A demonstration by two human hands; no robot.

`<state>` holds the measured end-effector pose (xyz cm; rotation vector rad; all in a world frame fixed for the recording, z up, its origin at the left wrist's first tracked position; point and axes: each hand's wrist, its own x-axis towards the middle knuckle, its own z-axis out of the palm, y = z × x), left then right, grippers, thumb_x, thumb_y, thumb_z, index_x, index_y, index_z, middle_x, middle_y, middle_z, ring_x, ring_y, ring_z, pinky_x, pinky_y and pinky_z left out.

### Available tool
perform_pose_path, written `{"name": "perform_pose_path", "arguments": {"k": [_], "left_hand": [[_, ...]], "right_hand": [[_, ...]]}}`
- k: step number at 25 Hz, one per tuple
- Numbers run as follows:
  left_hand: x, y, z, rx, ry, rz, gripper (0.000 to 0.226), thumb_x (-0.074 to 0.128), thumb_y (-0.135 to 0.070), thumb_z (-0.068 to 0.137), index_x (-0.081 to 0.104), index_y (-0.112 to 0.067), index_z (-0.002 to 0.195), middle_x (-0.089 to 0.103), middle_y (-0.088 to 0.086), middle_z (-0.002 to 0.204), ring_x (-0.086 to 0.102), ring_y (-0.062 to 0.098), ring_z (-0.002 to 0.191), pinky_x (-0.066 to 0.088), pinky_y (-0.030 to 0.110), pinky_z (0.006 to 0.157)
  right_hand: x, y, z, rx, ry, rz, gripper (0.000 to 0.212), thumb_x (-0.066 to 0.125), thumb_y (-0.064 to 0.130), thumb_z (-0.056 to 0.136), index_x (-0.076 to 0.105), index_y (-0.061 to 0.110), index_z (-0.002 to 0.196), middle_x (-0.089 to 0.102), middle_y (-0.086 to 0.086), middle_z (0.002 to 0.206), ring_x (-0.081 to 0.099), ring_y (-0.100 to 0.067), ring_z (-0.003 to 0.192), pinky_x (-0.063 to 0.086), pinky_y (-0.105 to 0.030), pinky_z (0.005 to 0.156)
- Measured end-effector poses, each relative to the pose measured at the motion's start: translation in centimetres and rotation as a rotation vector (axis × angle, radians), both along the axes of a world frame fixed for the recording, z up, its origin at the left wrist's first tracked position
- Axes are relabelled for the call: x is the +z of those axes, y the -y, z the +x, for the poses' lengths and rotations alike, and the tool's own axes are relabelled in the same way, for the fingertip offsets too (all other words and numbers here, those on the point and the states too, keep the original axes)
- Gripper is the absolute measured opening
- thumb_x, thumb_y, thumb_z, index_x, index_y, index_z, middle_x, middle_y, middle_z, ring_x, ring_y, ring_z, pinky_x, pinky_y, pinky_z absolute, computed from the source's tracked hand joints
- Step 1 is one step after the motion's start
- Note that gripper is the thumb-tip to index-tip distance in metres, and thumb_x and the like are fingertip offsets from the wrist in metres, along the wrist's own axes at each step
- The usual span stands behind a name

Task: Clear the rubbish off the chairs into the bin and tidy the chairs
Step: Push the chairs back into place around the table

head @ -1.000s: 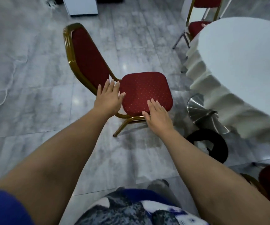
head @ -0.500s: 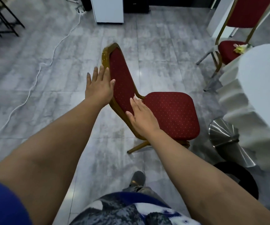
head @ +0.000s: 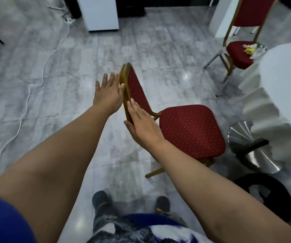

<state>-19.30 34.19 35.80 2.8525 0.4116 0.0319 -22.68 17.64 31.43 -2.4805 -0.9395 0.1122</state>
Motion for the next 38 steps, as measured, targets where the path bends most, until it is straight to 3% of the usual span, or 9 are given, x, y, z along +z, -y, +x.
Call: {"name": "perform_pose_path", "arguments": {"k": [8,13,19,23,28,33,38], "left_hand": [[-0.5,-5.5,4.6,-0.309,-0.061,-0.067,0.056,0.011,-0.043,0.105,0.004,-0.023,0.156,0.004,-0.001,0.163,-0.006,0.021,0.15,-0.004,0.048,0.12],[-0.8,-6.6,6.0,-0.408,-0.045,-0.13,0.056,0.011,-0.043,0.105,0.007,-0.02,0.156,0.002,0.0,0.163,-0.004,0.02,0.15,-0.003,0.046,0.121],[-1.8,-6.6,7.0,-0.482,-0.008,-0.248,0.057,0.011,-0.042,0.105,0.005,-0.017,0.156,-0.002,0.001,0.163,-0.005,0.015,0.15,-0.002,0.041,0.122],[-2.0,-5.3,8.2,-0.514,0.006,-0.291,0.057,0.012,-0.041,0.105,0.004,-0.015,0.156,-0.003,0.002,0.163,-0.004,0.014,0.15,-0.003,0.04,0.121],[-2.3,-2.2,10.0,-0.545,0.011,-0.357,0.057,0.014,-0.039,0.106,0.005,-0.013,0.156,-0.002,0.005,0.163,-0.005,0.015,0.15,-0.002,0.039,0.122],[-2.6,2.0,12.9,-0.579,0.004,-0.398,0.058,0.016,-0.039,0.106,0.005,-0.012,0.156,-0.004,0.006,0.163,-0.007,0.018,0.15,-0.002,0.038,0.121],[-2.5,6.9,17.2,-0.608,-0.017,-0.396,0.058,0.015,-0.039,0.106,0.004,-0.013,0.156,-0.007,0.005,0.163,-0.009,0.017,0.15,-0.002,0.038,0.122]], "right_hand": [[0.2,-6.0,0.8,-0.285,0.084,-0.075,0.061,0.024,0.036,0.107,-0.003,0.016,0.158,-0.005,0.001,0.167,-0.002,-0.01,0.154,-0.002,-0.024,0.122],[-0.5,-7.8,0.6,-0.425,0.162,-0.093,0.06,0.017,0.035,0.104,-0.001,0.014,0.158,-0.003,-0.002,0.168,0.0,-0.012,0.154,0.004,-0.029,0.125],[-1.0,-7.5,0.9,-0.452,0.262,-0.157,0.058,0.018,0.031,0.104,0.007,0.009,0.157,0.005,-0.007,0.167,0.007,-0.016,0.154,-0.004,-0.026,0.124],[-1.0,-6.1,1.9,-0.467,0.295,-0.2,0.057,0.019,0.029,0.105,0.01,0.008,0.157,0.009,-0.009,0.166,0.01,-0.019,0.154,0.008,-0.035,0.126],[-0.8,-3.0,3.2,-0.489,0.266,-0.211,0.056,0.023,0.027,0.107,-0.002,0.014,0.155,0.004,-0.006,0.167,0.005,-0.017,0.154,0.002,-0.032,0.126],[-1.6,0.9,5.9,-0.543,0.277,-0.198,0.055,0.023,0.026,0.106,0.01,0.01,0.156,0.013,-0.009,0.166,0.013,-0.018,0.153,0.007,-0.031,0.125],[-1.7,5.5,9.5,-0.584,0.263,-0.179,0.055,0.023,0.026,0.106,0.01,0.01,0.157,0.012,-0.008,0.166,0.013,-0.017,0.153,0.011,-0.032,0.125]]}}
